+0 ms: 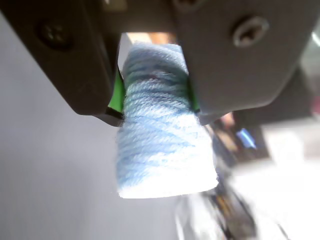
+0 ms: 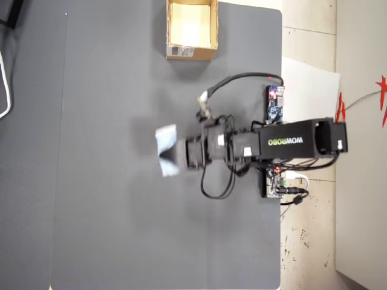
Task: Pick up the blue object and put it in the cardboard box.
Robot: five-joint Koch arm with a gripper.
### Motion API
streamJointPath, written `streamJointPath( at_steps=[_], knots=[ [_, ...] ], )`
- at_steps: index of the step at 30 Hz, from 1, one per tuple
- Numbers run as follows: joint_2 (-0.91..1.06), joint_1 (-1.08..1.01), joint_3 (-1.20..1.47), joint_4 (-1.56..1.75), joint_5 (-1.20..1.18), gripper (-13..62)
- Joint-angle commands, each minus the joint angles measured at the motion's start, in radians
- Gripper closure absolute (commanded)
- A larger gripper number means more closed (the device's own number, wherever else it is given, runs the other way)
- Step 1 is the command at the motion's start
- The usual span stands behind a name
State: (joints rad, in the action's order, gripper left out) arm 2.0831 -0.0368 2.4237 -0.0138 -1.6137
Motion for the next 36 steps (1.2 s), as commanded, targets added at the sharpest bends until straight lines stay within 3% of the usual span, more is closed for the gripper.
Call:
streamJointPath(
  at_steps=[1,9,22,36],
  knots=[
    [0.035,-0.035,-0.034,0.126,0.037,49.6],
    [0.091,-0.38,0.032,0.238,0.178,49.6],
    [0.052,-0.669,-0.015,0.155,0.265,49.6],
    [-0.376,-0.87,-0.385,0.055,0.285,49.2]
  ],
)
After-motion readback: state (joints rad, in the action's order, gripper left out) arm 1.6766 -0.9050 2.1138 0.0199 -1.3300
